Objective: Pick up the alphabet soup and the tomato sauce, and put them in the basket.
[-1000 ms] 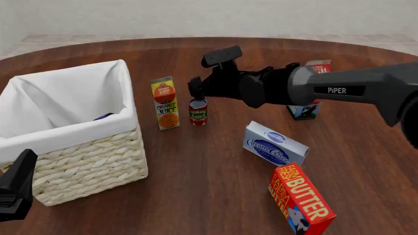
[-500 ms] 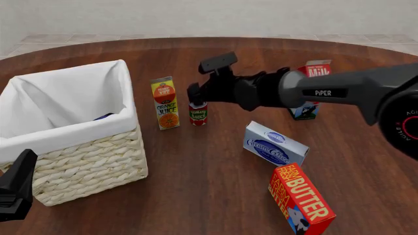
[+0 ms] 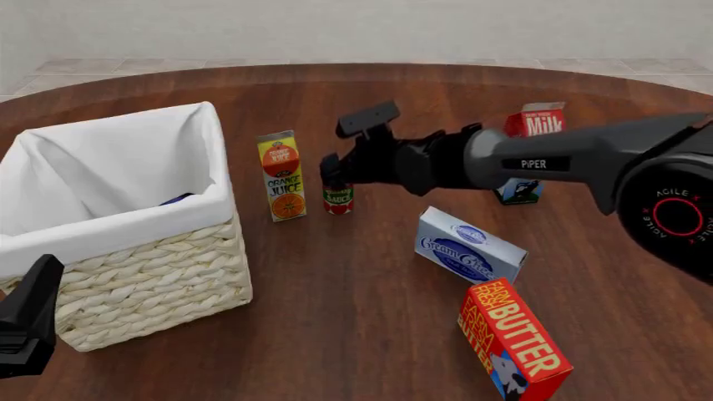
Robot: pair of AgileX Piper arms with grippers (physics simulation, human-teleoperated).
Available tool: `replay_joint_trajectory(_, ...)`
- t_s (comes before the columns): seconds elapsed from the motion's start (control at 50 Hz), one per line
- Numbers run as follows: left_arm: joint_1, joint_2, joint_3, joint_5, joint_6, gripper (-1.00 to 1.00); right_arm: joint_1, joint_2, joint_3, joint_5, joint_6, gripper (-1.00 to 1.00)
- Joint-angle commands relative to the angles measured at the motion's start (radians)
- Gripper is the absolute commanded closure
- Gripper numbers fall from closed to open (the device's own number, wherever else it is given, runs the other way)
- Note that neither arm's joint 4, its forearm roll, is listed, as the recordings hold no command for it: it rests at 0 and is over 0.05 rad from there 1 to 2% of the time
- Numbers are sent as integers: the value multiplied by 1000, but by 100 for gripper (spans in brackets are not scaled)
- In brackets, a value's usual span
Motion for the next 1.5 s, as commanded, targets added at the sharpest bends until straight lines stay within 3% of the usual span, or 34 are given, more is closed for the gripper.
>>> replay_joint_trajectory(0.02, 0, 0, 0, 0, 0, -100, -2, 20, -8, 6, -6, -100)
replay_joint_trajectory(1.5, 0, 0, 0, 0, 0, -100, 5, 154, -89, 58, -38, -100)
